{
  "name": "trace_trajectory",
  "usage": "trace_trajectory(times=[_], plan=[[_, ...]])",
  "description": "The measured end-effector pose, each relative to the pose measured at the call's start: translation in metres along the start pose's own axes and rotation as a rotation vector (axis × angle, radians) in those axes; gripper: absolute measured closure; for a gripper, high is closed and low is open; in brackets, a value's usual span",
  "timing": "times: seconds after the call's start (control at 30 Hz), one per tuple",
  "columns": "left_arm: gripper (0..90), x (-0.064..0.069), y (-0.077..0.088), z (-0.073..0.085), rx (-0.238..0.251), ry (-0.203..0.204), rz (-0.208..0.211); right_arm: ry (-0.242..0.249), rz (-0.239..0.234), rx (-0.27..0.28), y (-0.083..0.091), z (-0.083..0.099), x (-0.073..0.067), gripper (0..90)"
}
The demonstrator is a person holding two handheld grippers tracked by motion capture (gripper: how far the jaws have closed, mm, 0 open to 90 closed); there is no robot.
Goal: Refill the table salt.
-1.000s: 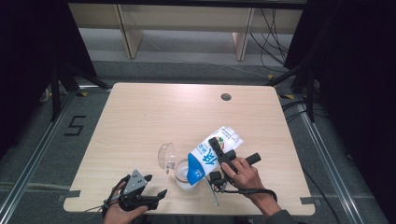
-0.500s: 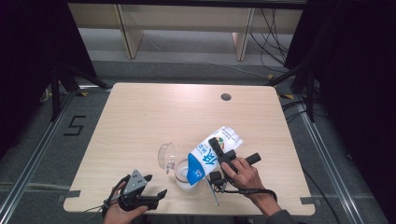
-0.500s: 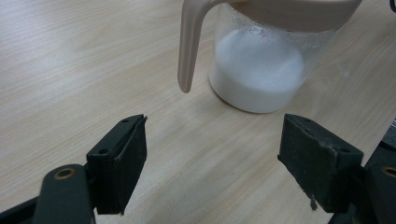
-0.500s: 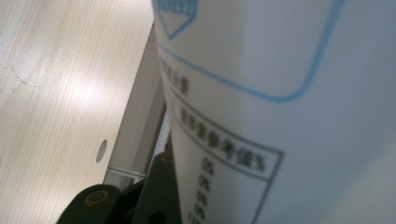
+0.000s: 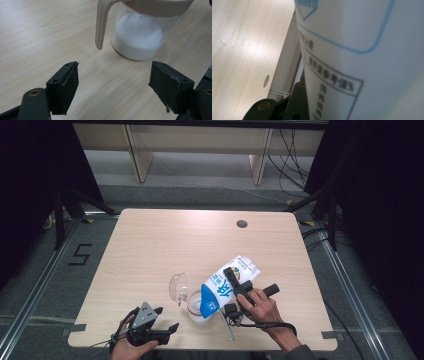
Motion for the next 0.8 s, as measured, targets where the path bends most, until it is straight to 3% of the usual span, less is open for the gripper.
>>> trace_trajectory(times=[0.8], plan=[[22.9, -0.0001, 0.0001, -0.0001, 0.000, -0.002, 0.000, -0.010, -0.002, -0.006, 0.0009, 0.0002, -0.0009, 75.9]])
Point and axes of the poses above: each handheld gripper's, and its own axes: y roughly backward along the jaws, z roughly out of its underside, x roughly to its right, the point moved 7 cm from there along -y, roughly forward along the jaws, and after that the axes turned 1 degree about y, right-handed, at the moved point
